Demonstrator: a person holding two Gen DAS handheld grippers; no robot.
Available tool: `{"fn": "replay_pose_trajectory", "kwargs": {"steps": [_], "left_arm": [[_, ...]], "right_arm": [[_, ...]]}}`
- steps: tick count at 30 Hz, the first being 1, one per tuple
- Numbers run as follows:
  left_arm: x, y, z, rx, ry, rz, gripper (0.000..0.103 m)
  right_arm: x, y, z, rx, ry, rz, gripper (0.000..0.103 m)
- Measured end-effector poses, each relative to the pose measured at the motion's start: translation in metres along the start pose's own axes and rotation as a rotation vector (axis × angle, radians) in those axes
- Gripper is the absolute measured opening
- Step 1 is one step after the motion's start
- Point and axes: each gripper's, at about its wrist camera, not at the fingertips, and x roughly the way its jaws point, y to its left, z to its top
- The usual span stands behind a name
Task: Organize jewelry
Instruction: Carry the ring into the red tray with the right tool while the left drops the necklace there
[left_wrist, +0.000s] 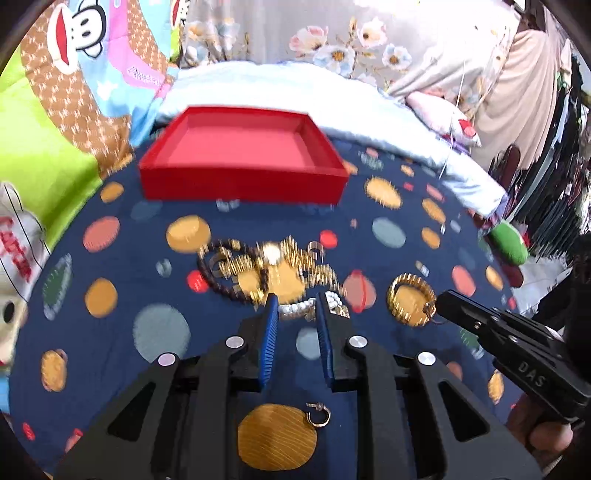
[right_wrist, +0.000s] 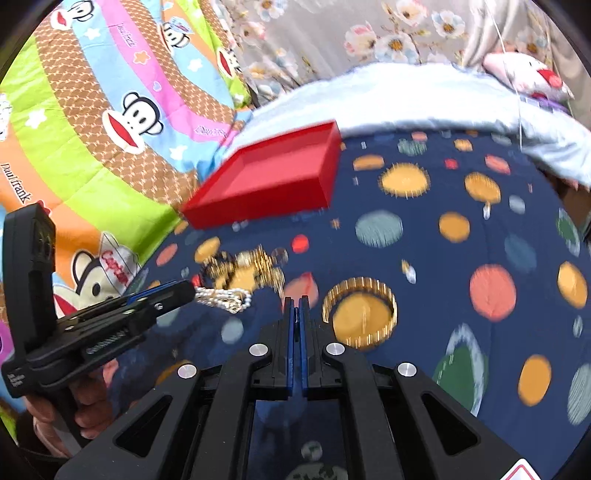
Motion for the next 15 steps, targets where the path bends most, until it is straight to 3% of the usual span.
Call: {"fn": "replay_pose_trajectory", "kwargs": {"steps": [9, 15], "left_arm": [[-0.026, 0.016, 0.065, 0.023, -0.112, 0.021, 0.020], [-0.005, 0.034, 0.125, 0.045, -0.150, 0.072, 0.020]], "right_arm": [[0.007, 0.013, 0.068, -0.071, -0.082, 0.026, 0.002], [0.053, 0.012, 0.130, -0.096, -0.079, 0.035, 0.002]]}}
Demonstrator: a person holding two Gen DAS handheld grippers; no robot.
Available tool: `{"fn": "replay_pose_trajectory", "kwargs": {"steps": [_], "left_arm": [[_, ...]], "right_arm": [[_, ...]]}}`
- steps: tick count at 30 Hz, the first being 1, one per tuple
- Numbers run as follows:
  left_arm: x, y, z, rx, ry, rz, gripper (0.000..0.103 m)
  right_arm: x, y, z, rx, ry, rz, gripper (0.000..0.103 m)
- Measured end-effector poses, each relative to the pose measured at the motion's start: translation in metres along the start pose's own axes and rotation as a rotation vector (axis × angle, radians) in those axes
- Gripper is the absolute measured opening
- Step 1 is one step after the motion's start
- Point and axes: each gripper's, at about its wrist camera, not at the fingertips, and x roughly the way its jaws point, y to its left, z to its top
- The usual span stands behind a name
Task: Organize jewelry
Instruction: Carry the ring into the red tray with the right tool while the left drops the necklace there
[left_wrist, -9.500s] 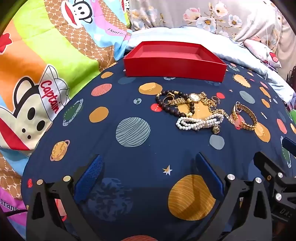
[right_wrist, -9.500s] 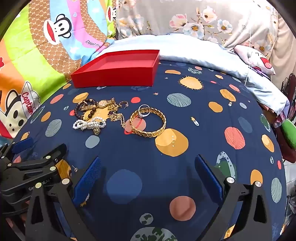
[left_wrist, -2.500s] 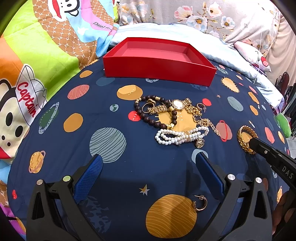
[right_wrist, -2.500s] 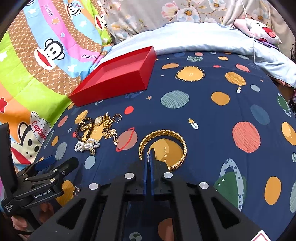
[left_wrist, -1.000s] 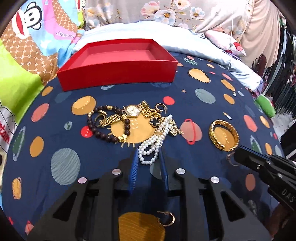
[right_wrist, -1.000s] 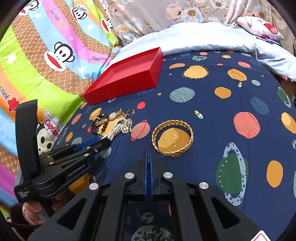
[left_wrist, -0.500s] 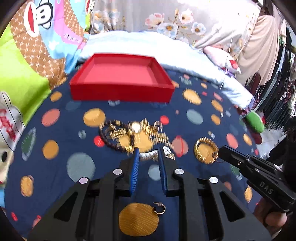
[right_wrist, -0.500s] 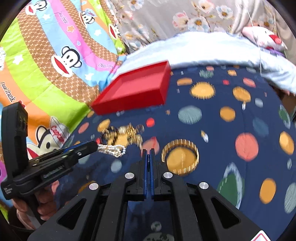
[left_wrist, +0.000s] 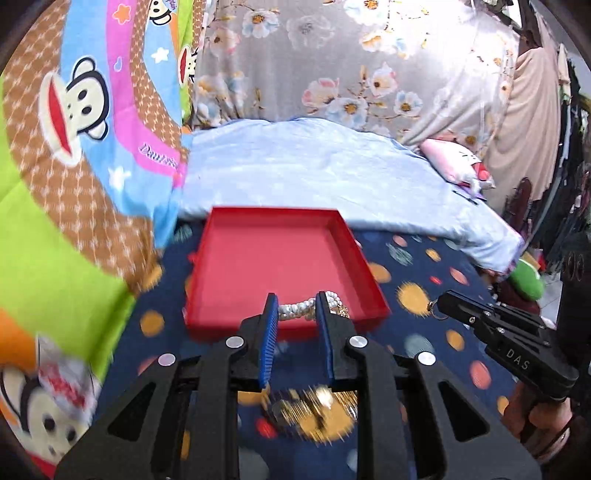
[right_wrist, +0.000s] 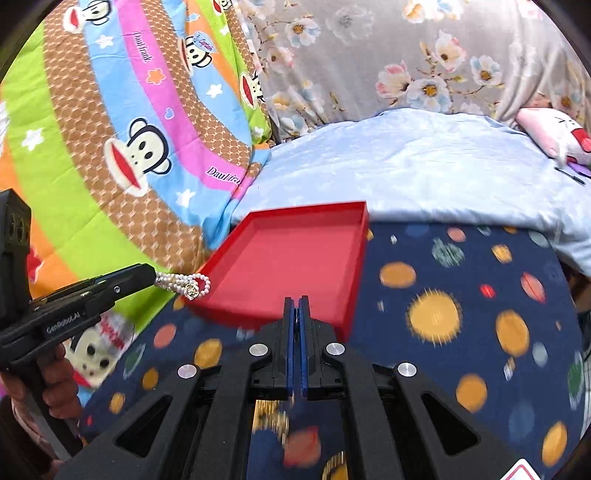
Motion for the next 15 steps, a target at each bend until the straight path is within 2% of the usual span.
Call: {"fn": "replay_pose_trajectory", "kwargs": {"steps": [9, 15], "left_arm": [[0.101, 0.033, 0.068, -0.005, 0.030, 0.052, 0.020], [0.159, 0.046, 0.084, 0.010, 0.070, 0.110, 0.020]], "right_arm": [[0.118, -0.027, 0.079, 0.049, 0.097, 0.031, 0.002], [0.184, -0.035, 0.095, 0.048, 0.175, 0.003, 0.002]]}}
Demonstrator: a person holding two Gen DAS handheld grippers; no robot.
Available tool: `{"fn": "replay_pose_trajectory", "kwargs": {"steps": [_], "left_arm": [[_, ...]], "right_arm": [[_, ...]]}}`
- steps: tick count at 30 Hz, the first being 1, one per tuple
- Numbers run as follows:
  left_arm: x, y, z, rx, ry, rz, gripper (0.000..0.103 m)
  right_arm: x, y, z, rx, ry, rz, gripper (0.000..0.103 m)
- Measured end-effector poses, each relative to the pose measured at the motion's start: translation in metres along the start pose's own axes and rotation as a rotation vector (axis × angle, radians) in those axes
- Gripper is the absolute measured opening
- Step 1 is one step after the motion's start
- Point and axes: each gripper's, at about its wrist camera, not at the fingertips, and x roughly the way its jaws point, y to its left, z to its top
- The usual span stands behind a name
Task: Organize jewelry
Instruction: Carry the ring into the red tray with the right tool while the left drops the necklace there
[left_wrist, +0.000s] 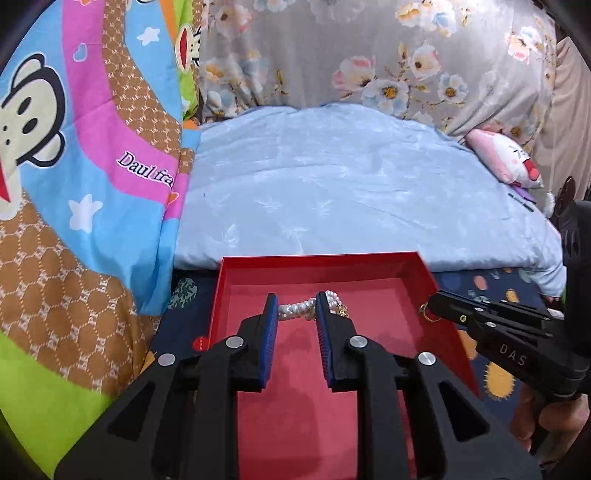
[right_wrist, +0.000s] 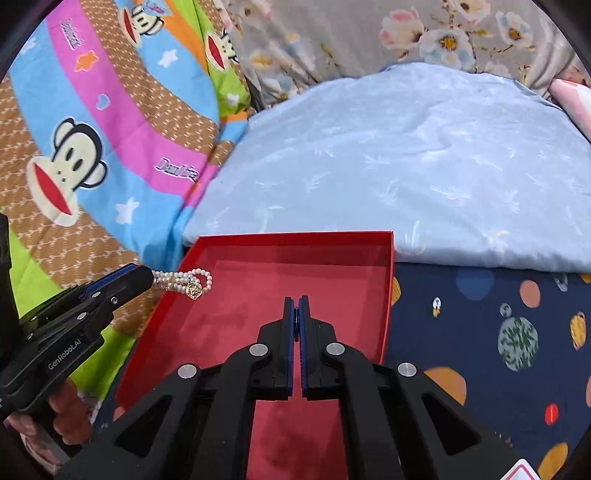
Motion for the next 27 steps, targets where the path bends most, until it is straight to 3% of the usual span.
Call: {"fn": "replay_pose_trajectory", "kwargs": {"steps": [11, 12, 13, 14, 15, 16, 17, 20, 22, 27], "left_arm": [[0.051, 0.008, 0.004, -0.008, 0.066, 0.049, 0.023], [0.053, 0.010, 0.004, -0.019, 0.070, 0.054, 0.028], [0.054, 0.012, 0.004, -0.033, 0.072, 0.071, 0.044], [0.053, 0.013, 0.003, -0.042, 0.068, 0.086, 0.053], [0.051, 0.014, 0.002, -0.048, 0.056, 0.101, 0.061], [0.048, 0.014, 0.002, -0.048, 0.044, 0.112, 0.062], [0.044, 0.013, 0.000, -0.039, 0.038, 0.118, 0.062], [0.028, 0.010, -0.004, -0.021, 0.021, 0.125, 0.063], [0.013, 0.006, -0.010, -0.007, 0.015, 0.116, 0.071], [-0.032, -0.006, -0.038, 0.012, -0.004, 0.085, 0.076]], "right_arm": [[0.036, 0.002, 0.010, -0.052, 0.042, -0.042, 0.003], [0.035, 0.002, 0.010, -0.054, 0.038, -0.045, 0.007], [0.034, 0.002, 0.010, -0.055, 0.036, -0.048, 0.012], [0.031, 0.002, 0.010, -0.054, 0.026, -0.045, 0.017], [0.027, 0.002, 0.010, -0.049, 0.016, -0.044, 0.029], [0.021, 0.001, 0.010, -0.039, -0.002, -0.040, 0.040], [0.016, 0.001, 0.010, -0.032, -0.017, -0.035, 0.042], [-0.009, -0.001, 0.007, -0.011, -0.058, -0.011, 0.042], [-0.026, -0.001, 0.003, 0.001, -0.080, 0.009, 0.042], [-0.083, 0.007, -0.026, 0.008, -0.134, 0.050, 0.045]]}}
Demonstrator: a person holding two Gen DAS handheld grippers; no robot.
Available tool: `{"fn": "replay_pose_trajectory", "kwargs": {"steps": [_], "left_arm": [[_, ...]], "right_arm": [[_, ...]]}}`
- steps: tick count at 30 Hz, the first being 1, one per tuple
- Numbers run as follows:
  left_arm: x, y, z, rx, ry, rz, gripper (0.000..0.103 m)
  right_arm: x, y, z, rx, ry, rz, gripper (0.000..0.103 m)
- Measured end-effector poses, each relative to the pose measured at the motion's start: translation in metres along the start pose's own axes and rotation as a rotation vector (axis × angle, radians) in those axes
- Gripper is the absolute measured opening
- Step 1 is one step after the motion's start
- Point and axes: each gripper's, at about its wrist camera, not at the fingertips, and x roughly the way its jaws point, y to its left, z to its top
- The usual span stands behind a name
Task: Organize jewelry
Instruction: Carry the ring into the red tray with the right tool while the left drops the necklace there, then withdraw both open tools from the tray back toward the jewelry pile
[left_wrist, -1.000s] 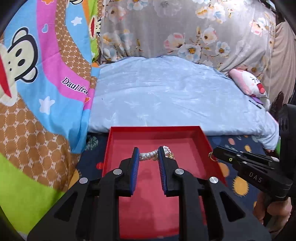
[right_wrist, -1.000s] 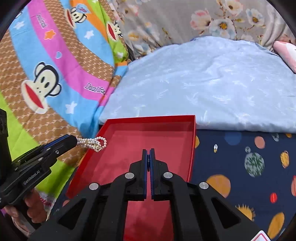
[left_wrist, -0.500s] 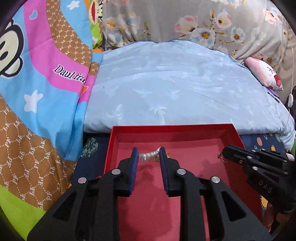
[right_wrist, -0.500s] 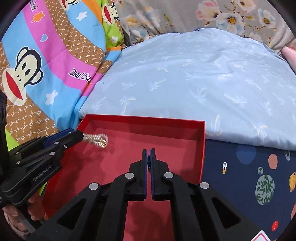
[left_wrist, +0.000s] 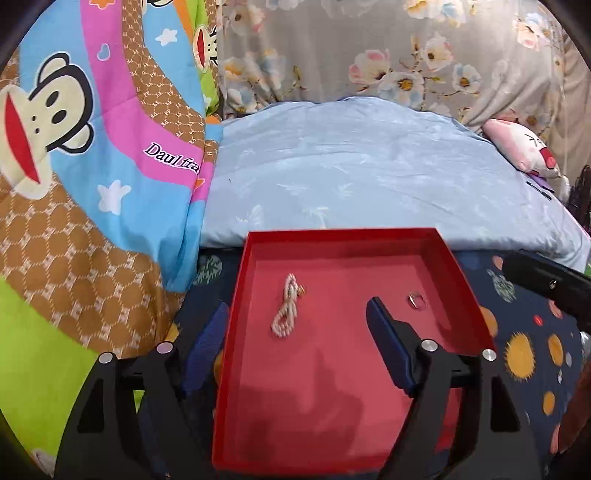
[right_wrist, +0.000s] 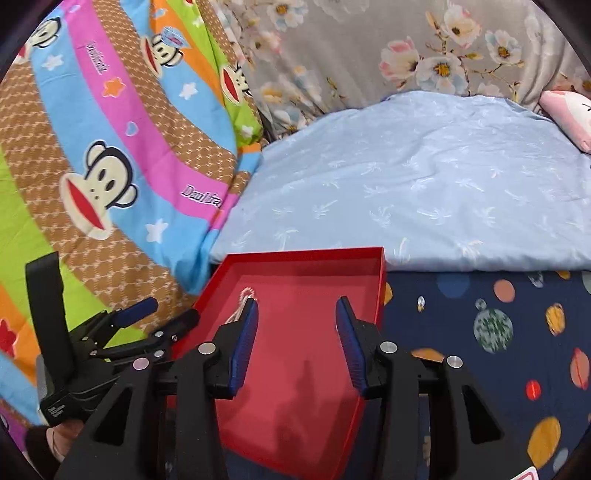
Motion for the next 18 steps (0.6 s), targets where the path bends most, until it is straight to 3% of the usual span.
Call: {"fn": "replay_pose_trajectory", "kwargs": {"steps": [5, 18], "left_arm": [[-0.041, -0.007, -0.043, -0.010, 0.022, -0.039, 0.081], [-0.111, -0.009, -0.157, -0.056, 0.128, -0.083, 0.082]], "right_arm": [[-0.054, 0.014, -0.048, 0.002, -0.011, 0.032, 0.048], [-0.137, 0.043, -0.211, -0.079, 0.103, -0.085, 0.050]]}}
